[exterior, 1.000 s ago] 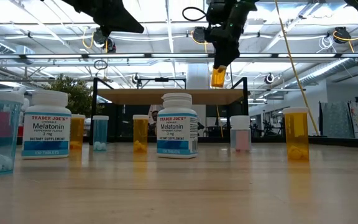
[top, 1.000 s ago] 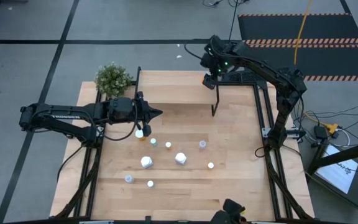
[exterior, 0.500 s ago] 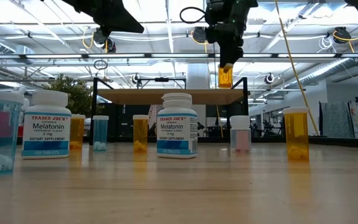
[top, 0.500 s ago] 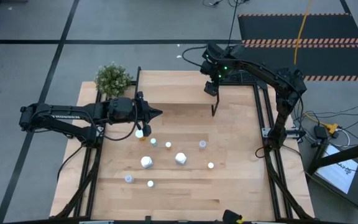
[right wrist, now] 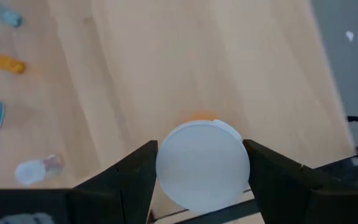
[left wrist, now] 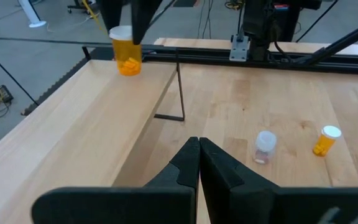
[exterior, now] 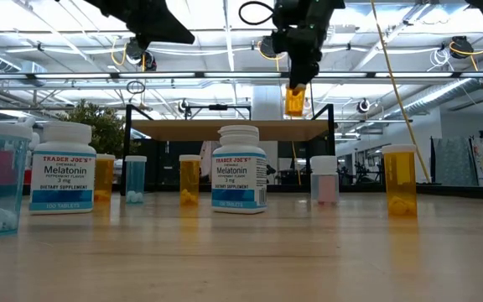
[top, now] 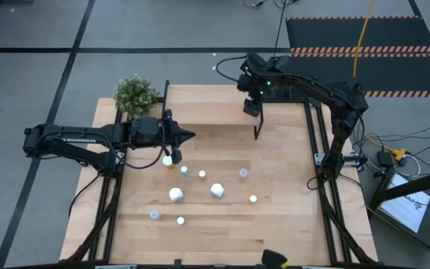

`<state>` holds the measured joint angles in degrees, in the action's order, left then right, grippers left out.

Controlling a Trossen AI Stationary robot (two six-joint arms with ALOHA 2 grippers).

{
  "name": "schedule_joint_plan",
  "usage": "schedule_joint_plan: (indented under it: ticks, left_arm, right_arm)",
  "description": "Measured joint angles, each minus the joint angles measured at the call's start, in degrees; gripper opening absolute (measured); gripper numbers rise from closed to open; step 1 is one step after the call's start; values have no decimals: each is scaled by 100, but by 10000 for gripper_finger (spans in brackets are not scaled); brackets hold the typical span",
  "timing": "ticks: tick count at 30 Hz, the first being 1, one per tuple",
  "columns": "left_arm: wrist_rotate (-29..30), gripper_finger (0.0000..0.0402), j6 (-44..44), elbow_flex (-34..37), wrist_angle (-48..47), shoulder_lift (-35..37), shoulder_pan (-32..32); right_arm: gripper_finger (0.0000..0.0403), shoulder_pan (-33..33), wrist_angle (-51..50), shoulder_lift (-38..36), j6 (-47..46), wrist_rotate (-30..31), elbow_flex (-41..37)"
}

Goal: Pick and place medicine bottles onto shelf by color
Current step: Put the bottom big orange pill bottle on the shelf

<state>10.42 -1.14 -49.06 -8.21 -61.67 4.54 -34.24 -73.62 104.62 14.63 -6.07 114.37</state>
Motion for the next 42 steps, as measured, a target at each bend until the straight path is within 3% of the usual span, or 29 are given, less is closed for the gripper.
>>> schedule_joint_plan:
  ticks: [20, 42]
  left_arm:
    - [2, 15, -23, 0, 203, 0, 0]
    - [0, 15, -25, 0, 203, 0, 0]
  right_arm:
    - [224, -816, 432, 192, 497, -319, 0]
    - [224, -878, 446, 361, 750, -326, 0]
